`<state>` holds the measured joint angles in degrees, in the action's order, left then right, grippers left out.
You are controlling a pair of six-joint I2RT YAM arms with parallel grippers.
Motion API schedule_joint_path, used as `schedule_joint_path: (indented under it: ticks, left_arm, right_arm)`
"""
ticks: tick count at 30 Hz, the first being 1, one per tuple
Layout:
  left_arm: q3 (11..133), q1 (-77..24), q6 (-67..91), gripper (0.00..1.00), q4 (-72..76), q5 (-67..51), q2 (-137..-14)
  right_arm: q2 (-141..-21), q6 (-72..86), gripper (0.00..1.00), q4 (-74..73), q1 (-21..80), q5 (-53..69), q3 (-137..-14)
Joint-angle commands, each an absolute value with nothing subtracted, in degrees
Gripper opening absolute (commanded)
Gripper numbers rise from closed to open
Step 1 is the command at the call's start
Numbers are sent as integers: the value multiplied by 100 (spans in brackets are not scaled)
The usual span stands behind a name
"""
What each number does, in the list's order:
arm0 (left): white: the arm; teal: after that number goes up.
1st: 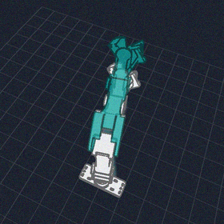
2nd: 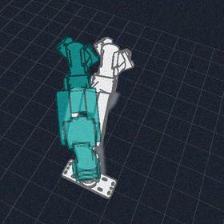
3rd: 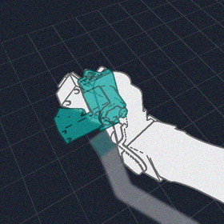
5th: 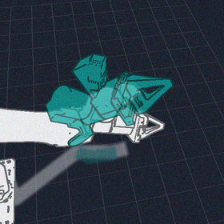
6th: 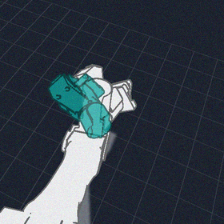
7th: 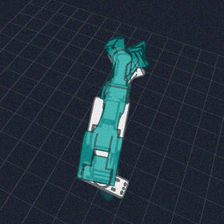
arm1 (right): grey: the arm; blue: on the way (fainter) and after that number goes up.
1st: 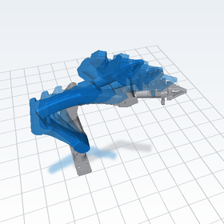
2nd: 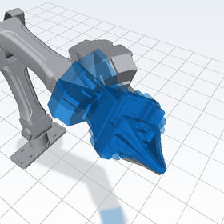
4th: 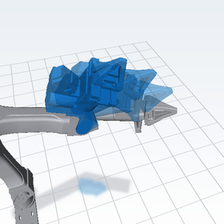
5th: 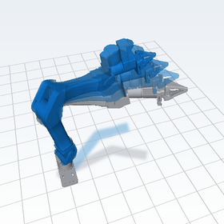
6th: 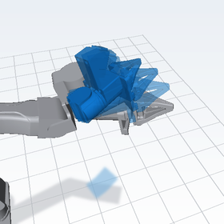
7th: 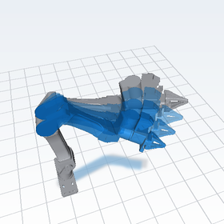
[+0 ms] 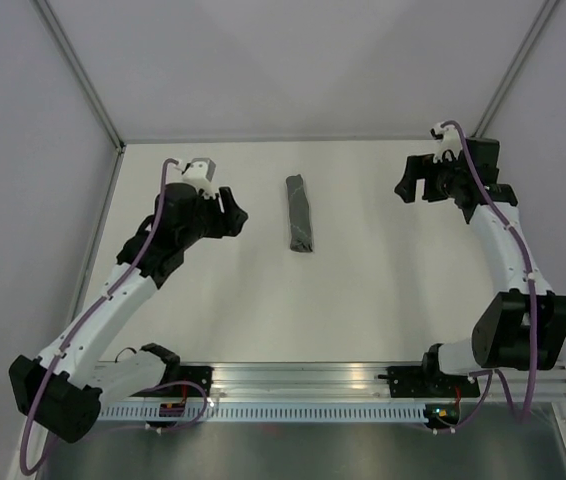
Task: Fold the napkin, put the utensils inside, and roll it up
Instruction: Roll the napkin with the utensil
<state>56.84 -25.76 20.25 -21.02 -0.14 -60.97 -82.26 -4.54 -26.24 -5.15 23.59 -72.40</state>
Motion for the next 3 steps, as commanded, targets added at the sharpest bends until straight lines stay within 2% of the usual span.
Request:
schedule_joint_path:
  ticks: [1,3]
  left_arm:
    - [5625,-2540,1784,67,-2180,-53,-5968]
    - [5634,-2540,1775,67,-2180,-70,-5950]
  right_arm:
    - [-7989,-738,98,-2742,-545,2399,-7084]
    - [-7937,-668,98,-2681,-571,2408,-7084]
